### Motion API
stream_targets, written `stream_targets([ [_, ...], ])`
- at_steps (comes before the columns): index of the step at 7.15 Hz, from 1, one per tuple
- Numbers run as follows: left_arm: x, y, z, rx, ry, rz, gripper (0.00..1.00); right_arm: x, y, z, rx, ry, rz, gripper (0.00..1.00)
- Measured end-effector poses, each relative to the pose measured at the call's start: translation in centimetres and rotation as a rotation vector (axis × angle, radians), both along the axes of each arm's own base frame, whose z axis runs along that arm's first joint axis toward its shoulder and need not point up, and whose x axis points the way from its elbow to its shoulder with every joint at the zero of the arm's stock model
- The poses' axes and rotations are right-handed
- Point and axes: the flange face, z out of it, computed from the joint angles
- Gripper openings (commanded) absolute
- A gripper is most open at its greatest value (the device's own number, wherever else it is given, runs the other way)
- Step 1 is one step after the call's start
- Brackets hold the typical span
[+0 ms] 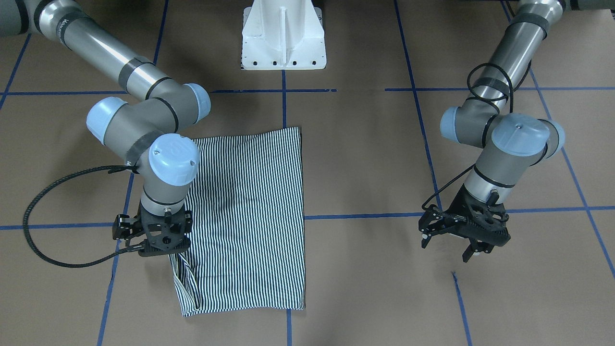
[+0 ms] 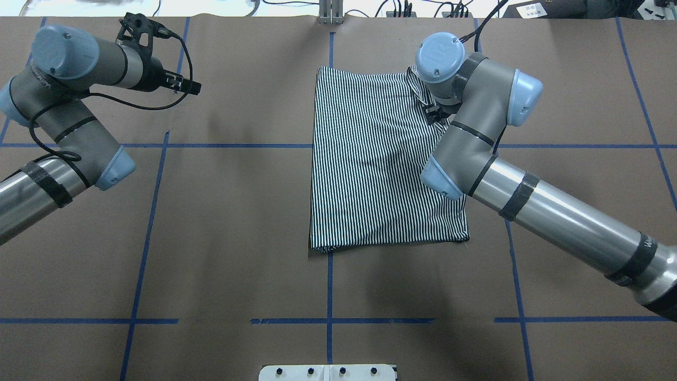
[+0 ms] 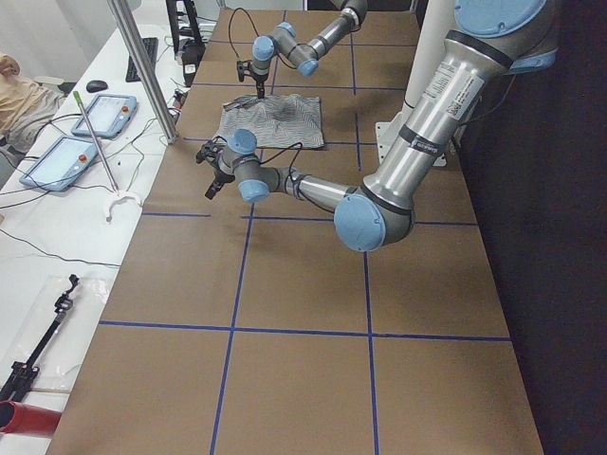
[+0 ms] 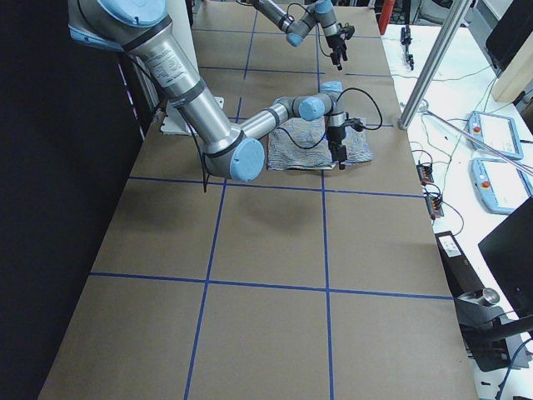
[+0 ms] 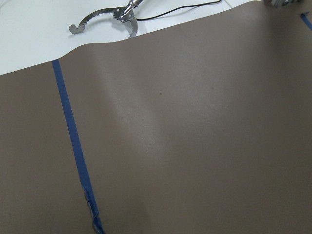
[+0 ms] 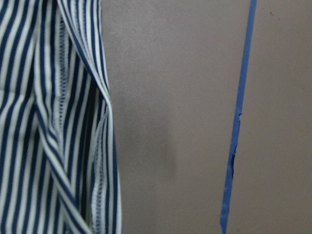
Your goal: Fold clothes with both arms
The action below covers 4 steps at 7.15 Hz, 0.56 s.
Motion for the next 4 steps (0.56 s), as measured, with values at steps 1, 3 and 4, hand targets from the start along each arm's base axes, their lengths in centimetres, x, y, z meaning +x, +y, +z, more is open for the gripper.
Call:
stream_targets([
  [1, -0.1, 0.2, -0.3, 0.005, 0.004, 0.000, 1.00, 1.5, -0.4, 1.5, -0.005, 0.005, 0.006, 1.00],
  [3, -0.3, 0.4, -1.0, 0.016, 0.012, 0.000, 1.00, 4.7, -0.6, 6.9, 0.032, -0.044, 0.012, 1.00],
  [4, -0.3, 0.5, -1.1, 0.018, 0.014, 0.001, 1.00, 5.2, -0.8, 7.0, 0.041, -0.095, 0.013, 1.00],
])
